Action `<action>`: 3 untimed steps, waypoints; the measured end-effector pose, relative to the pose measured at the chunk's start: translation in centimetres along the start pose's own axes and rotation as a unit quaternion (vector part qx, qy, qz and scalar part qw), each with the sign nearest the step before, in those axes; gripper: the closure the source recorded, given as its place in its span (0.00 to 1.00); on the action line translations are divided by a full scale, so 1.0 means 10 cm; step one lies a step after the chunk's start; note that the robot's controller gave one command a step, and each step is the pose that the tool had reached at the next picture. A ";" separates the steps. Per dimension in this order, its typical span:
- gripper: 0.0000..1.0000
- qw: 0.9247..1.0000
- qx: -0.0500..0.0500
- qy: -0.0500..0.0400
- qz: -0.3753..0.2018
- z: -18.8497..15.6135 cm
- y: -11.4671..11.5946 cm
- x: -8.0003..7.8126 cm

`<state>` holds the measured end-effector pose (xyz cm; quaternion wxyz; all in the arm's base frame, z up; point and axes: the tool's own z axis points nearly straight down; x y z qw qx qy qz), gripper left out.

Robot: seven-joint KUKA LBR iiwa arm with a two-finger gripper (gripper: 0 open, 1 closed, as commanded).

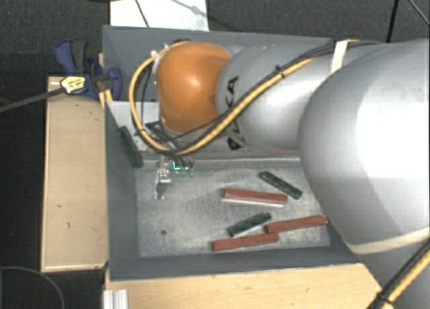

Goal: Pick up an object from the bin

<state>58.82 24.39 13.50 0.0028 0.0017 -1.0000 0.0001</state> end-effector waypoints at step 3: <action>0.00 1.000 0.000 -0.005 -0.021 -0.70 -0.41 -0.04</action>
Offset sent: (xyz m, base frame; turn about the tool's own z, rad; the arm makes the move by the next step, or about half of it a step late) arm 0.0034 -0.0507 0.0457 -0.0045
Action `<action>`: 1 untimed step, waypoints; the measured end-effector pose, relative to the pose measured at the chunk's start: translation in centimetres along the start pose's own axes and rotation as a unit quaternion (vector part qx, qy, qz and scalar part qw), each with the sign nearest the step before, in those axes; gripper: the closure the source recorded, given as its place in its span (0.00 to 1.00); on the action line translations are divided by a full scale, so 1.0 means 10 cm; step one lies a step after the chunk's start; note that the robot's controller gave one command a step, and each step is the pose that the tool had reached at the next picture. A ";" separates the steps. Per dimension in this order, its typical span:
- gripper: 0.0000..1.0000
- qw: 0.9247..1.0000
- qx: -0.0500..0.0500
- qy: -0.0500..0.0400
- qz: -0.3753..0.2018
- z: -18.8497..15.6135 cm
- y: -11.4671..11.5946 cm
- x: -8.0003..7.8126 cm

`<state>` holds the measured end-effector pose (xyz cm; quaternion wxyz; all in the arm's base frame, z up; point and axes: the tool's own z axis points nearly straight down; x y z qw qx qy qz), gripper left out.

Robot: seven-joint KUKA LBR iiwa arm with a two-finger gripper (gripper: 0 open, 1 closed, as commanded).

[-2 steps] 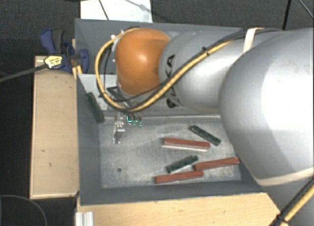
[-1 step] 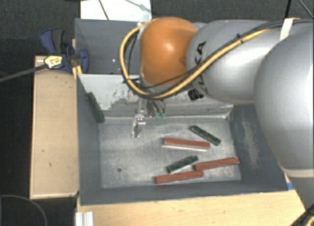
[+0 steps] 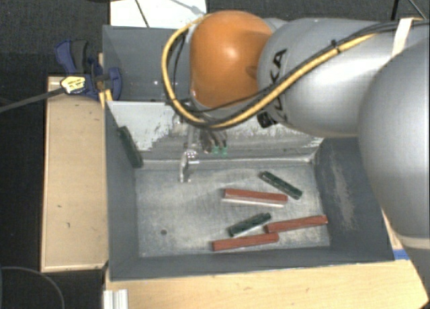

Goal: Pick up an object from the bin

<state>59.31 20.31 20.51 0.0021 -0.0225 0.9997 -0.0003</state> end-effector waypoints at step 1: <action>0.00 1.000 -0.003 0.000 0.000 0.11 -0.32 0.04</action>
Offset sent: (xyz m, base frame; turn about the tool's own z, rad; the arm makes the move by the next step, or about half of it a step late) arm -0.0092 -0.0708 -0.0412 -0.0167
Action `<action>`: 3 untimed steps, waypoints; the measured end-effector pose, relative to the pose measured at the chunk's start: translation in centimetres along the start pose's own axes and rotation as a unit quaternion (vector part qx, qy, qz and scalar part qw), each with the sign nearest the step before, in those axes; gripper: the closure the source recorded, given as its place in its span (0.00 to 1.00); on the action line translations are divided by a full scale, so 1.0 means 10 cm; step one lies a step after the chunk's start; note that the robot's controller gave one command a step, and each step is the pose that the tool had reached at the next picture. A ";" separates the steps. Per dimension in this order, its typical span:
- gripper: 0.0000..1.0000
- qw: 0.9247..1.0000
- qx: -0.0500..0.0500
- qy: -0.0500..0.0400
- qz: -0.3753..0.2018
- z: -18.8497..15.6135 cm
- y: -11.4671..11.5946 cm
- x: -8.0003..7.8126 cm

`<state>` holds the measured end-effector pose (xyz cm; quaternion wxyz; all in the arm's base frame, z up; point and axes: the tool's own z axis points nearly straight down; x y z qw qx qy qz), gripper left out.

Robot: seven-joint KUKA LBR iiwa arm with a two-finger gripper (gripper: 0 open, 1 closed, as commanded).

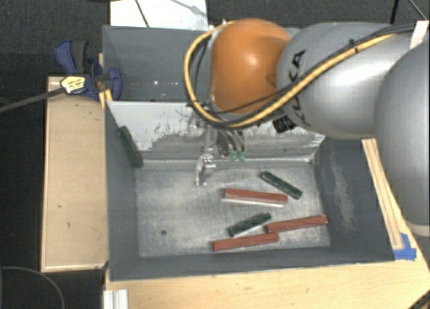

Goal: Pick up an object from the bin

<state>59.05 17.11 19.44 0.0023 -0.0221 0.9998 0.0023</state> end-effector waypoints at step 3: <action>0.00 0.999 0.001 -0.002 -0.049 1.21 -0.62 0.33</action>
Offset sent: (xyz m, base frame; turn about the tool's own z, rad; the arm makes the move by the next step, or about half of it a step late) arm -0.0324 -0.0642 -0.1244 -0.1059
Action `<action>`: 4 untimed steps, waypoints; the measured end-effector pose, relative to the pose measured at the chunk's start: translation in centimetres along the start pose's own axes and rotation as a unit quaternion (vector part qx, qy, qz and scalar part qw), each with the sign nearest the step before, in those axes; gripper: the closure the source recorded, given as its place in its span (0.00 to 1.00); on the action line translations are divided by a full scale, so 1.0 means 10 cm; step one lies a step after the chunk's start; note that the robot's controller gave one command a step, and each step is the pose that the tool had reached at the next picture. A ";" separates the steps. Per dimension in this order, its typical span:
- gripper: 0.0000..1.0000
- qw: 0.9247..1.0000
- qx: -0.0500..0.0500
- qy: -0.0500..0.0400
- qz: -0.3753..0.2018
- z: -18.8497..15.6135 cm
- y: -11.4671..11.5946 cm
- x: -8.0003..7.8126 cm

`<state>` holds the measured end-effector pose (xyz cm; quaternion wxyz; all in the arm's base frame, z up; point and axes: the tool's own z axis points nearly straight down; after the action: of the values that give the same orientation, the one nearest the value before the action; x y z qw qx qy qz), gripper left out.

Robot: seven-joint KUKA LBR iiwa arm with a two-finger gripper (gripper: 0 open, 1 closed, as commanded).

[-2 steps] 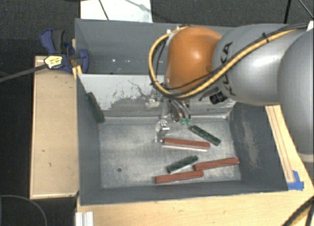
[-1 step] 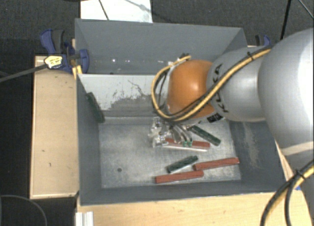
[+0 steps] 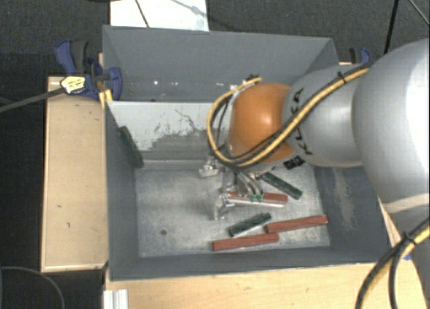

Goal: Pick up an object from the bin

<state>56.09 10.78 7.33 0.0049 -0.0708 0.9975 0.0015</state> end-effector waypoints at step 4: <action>1.00 0.995 0.000 0.004 -0.102 -0.16 -0.96 0.43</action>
Offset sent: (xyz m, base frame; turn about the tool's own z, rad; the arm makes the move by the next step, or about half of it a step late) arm -0.0361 -0.0703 0.0512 -0.1135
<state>53.12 0.68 8.87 0.0006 -0.1727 0.9850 0.0002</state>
